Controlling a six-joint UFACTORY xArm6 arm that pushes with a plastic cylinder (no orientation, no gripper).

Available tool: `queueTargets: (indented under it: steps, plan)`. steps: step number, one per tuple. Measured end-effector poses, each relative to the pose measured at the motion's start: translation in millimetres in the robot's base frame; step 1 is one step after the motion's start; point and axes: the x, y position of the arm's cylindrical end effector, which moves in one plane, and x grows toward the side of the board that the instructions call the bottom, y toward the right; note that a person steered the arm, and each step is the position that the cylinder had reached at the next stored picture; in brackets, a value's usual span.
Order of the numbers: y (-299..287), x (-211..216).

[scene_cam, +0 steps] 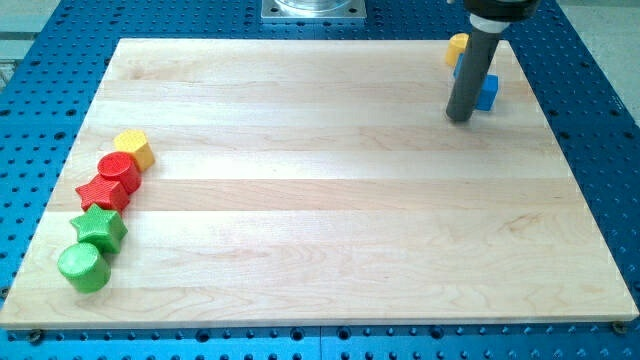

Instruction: Move the yellow hexagon below the blue cube

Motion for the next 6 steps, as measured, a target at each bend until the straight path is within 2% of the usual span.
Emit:
queueTargets:
  steps: [1,2,3,4,5,6]
  plan:
    - [-61,7]
    - [-157,-43]
    - [-225,-111]
    - [-333,-119]
    - [-441,-81]
    - [-494,-71]
